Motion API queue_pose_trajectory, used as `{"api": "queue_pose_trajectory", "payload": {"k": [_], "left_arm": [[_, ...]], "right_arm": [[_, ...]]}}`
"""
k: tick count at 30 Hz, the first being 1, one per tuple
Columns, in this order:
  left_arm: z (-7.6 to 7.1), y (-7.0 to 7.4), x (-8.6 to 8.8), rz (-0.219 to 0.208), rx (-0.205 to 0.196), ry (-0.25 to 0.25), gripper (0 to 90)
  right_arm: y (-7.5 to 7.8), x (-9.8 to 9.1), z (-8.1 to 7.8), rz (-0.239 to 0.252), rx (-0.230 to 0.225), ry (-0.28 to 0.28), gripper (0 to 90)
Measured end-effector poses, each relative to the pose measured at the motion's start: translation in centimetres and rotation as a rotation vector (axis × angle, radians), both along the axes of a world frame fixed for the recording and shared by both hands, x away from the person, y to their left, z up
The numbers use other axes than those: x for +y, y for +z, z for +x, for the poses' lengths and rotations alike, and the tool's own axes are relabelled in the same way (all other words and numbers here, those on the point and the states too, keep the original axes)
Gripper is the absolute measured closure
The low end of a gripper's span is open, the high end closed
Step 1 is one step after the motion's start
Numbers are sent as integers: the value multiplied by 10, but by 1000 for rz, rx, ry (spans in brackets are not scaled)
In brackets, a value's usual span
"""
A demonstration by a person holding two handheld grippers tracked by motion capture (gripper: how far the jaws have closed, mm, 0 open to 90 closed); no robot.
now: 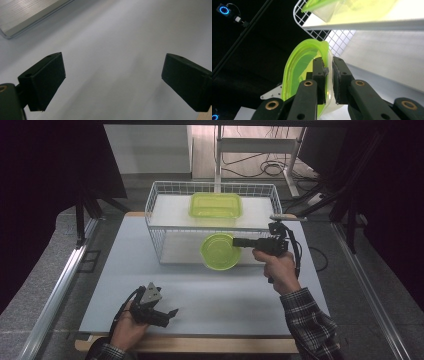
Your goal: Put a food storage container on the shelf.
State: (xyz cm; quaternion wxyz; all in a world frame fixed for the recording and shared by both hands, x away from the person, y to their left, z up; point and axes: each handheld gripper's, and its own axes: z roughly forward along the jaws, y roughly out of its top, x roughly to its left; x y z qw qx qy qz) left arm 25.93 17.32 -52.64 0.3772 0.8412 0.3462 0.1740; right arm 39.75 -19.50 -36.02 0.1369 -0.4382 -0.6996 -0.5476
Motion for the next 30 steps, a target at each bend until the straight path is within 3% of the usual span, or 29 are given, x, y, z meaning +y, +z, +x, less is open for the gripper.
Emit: {"api": "queue_pose_trajectory", "payload": {"k": [30], "left_arm": [[0, -1, -1, 12, 5, -2, 50]], "right_arm": [[67, 12, 29, 29, -82, -80, 813]]}}
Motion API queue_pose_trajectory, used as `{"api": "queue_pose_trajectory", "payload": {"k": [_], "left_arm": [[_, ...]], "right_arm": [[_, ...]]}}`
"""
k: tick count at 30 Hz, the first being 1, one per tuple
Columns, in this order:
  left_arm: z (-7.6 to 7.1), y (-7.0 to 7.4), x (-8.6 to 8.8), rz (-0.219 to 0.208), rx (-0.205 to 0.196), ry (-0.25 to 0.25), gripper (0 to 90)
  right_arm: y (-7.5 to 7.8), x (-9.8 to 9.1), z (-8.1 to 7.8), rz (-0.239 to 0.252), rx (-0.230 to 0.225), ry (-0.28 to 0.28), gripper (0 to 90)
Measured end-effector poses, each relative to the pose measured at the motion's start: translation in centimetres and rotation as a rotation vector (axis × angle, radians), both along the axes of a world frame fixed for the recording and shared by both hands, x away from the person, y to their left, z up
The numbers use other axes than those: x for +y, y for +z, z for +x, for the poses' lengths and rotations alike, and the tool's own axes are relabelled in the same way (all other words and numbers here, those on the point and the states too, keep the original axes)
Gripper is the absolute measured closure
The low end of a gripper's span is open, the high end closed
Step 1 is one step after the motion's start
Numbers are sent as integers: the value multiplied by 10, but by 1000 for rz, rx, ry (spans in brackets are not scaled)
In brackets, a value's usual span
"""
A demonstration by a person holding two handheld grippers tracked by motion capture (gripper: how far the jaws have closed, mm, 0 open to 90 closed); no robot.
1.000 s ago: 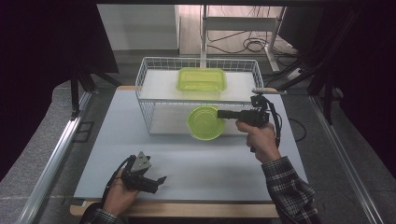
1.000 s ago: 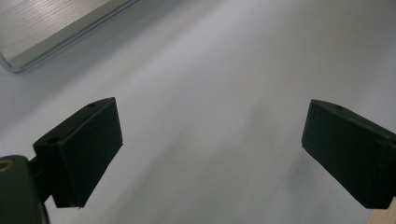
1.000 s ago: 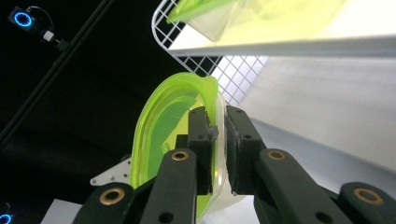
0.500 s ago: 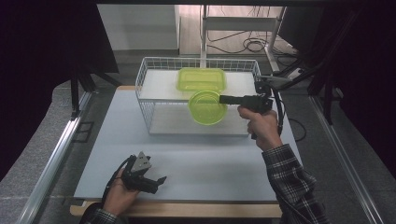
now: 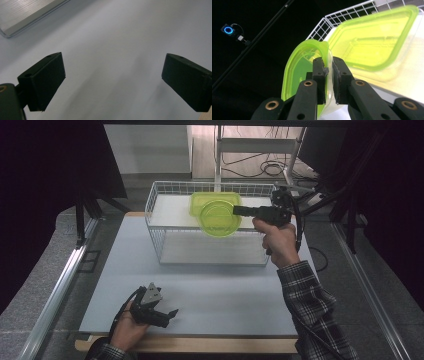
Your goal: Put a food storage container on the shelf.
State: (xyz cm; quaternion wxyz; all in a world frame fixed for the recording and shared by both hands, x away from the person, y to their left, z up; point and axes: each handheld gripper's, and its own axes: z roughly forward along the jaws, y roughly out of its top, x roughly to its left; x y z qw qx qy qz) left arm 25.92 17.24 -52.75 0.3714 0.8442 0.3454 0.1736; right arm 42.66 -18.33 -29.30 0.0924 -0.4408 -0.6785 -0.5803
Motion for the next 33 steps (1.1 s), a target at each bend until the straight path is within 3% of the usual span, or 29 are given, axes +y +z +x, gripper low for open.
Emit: {"api": "queue_pose_trajectory", "payload": {"k": [7, 19, 33], "left_arm": [[0, 0, -1, 0, 5, 0, 50], [0, -1, -1, 10, 5, -1, 50], [0, -1, 0, 8, 6, -3, 50]], "right_arm": [[12, 4, 4, 17, -9, -12, 813], [28, 13, 22, 4, -35, -98, 812], [24, 28, 48, -18, -21, -199, 812]]}}
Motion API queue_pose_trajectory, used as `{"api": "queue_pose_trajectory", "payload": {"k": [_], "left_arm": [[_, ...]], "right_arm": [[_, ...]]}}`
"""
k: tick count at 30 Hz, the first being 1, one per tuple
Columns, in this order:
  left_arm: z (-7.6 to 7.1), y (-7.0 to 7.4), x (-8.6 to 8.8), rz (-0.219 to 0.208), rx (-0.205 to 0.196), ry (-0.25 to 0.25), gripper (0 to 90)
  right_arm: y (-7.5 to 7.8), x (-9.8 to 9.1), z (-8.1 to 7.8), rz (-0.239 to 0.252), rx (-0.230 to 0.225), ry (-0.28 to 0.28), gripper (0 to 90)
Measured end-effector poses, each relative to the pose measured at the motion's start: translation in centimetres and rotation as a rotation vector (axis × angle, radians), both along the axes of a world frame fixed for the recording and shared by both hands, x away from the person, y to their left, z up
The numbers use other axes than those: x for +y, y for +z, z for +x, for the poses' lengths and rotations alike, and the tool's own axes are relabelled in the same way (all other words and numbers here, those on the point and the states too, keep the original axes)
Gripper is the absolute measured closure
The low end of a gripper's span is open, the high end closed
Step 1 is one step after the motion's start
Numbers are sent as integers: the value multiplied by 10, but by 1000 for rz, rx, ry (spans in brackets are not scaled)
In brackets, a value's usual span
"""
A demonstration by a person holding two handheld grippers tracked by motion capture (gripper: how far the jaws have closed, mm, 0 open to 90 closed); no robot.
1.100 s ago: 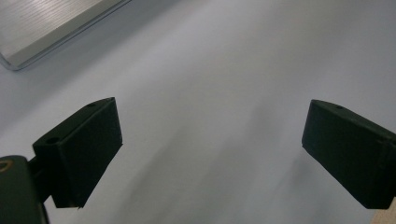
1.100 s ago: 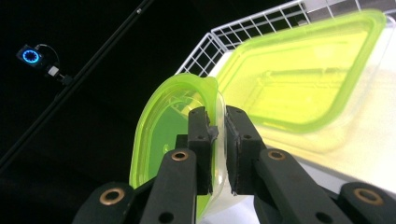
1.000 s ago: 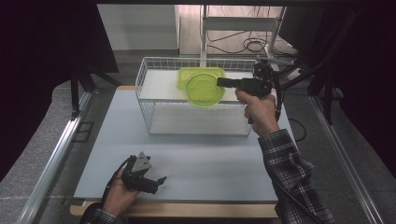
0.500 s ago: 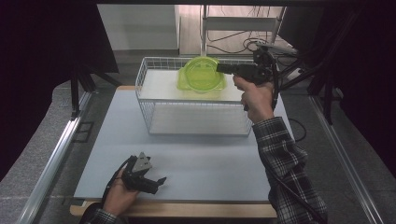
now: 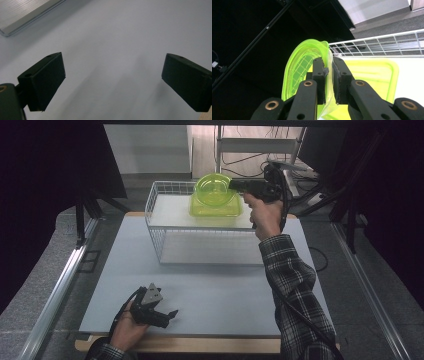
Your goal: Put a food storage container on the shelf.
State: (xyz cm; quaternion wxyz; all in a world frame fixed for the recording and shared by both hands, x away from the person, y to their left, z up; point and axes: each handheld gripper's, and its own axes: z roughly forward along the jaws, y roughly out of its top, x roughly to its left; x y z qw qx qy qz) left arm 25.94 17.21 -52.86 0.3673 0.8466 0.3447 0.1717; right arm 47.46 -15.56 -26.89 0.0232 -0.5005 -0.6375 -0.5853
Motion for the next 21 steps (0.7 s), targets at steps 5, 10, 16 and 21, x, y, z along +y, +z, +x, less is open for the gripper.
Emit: {"api": "queue_pose_trajectory", "payload": {"k": [5, 10, 16, 21], "left_arm": [[0, 0, 0, 1, 1, -1, 50], [0, 0, 0, 2, 1, -2, 50], [0, -1, -1, 6, 4, -3, 50], [0, -1, -1, 6, 5, -3, 50]], "right_arm": [[-5, 1, 5, 10, 15, -15, 809], [-6, 2, 6, -4, 11, -44, 792], [-5, 4, 5, -57, -6, -81, 730], [-7, 2, 7, -64, -2, -90, 713]]}}
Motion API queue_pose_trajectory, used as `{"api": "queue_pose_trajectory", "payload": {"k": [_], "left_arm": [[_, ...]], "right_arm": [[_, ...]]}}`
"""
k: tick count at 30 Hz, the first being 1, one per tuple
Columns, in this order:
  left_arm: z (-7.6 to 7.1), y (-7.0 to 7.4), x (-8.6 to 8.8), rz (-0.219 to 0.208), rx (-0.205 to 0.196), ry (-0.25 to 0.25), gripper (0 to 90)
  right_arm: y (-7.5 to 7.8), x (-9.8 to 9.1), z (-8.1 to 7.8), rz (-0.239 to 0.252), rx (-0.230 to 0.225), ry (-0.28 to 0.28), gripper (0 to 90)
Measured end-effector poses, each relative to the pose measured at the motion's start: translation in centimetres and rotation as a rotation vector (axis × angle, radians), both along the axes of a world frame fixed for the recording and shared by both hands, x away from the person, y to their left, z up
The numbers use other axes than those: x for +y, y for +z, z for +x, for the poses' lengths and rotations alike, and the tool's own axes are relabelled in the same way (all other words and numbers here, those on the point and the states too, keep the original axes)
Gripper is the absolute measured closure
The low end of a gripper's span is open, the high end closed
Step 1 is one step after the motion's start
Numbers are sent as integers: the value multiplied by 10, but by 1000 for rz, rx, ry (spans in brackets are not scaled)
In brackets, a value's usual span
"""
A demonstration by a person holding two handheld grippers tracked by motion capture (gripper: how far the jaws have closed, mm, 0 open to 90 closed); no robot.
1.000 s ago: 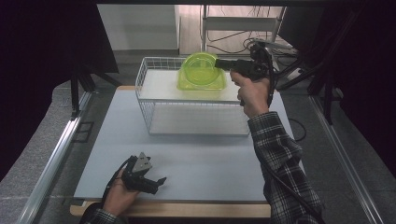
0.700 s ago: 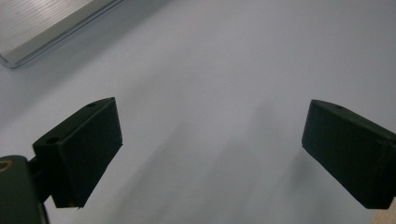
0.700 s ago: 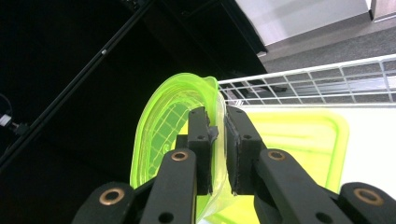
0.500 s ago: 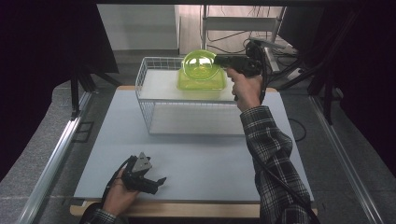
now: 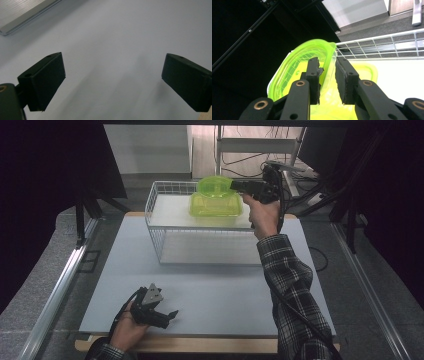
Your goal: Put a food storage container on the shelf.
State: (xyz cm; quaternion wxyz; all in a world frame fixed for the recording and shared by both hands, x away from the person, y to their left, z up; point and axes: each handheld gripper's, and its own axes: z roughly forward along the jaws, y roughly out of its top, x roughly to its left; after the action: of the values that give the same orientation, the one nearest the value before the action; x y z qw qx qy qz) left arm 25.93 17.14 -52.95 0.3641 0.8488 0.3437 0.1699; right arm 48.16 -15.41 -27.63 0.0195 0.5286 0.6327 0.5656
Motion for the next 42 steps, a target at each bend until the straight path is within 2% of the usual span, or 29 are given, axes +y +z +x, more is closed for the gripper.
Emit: {"api": "queue_pose_trajectory", "payload": {"k": [4, 8, 17, 30, 42], "left_arm": [[0, 0, 0, 0, 0, 1, 49], [0, 0, 0, 1, 1, 0, 49], [0, 0, 0, 8, 1, -7, 49], [0, 0, 0, 4, 1, -5, 48], [0, -1, -1, 4, 3, -7, 47]], "right_arm": [[0, -2, 0, 1, -4, 6, 663], [1, -6, -1, 7, -12, 25, 575], [1, -12, -5, -23, -50, 110, 442], [-4, -23, -20, -141, -122, 144, 288], [-7, -20, -37, -254, -177, 180, 187]]}}
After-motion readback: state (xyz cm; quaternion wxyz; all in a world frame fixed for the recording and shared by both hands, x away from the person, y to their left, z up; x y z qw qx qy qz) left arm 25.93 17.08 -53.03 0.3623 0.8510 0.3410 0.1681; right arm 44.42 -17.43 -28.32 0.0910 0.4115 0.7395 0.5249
